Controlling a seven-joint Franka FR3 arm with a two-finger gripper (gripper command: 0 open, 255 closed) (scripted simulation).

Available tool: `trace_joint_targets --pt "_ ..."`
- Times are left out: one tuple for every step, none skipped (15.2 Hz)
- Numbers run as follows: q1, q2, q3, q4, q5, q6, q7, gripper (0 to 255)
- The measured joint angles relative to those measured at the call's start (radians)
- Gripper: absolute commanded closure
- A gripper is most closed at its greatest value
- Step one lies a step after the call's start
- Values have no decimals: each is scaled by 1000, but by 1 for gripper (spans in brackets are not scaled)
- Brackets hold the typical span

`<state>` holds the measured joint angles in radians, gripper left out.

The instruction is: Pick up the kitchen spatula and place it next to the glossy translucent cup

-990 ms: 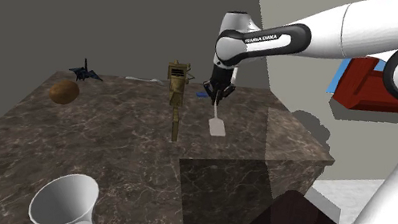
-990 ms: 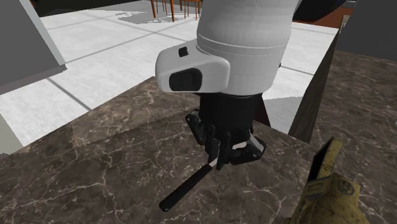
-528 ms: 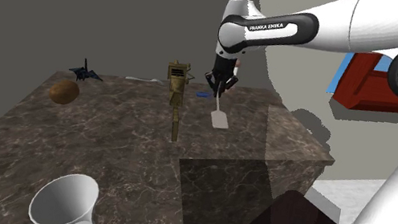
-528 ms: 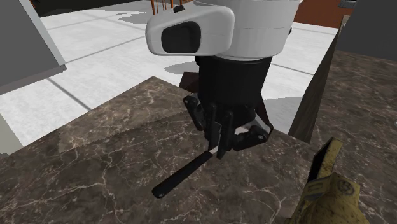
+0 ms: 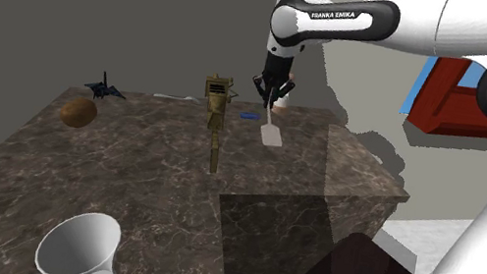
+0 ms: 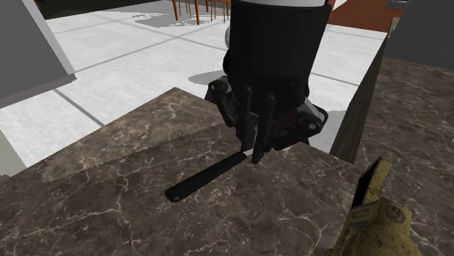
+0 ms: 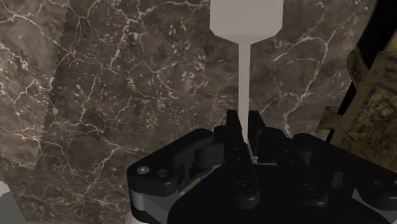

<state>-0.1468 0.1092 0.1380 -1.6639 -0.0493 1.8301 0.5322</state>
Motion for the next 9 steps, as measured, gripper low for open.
trace_joint_targets --pt "-1 0 0 14 0 -14 -2 255" --pt "0 1 0 30 0 -29 -1 255" --pt "1 1 1 44 0 -44 0 255" --pt "1 0 1 57 1 -56 -1 255" --pt "1 6 0 77 0 -71 -2 255" --pt "2 8 1 93 0 -85 -1 255" --pt "2 10 1 115 -1 -104 -1 255" --pt "3 12 2 129 -1 -117 -1 255" --pt "2 14 1 142 -1 -128 -3 255"
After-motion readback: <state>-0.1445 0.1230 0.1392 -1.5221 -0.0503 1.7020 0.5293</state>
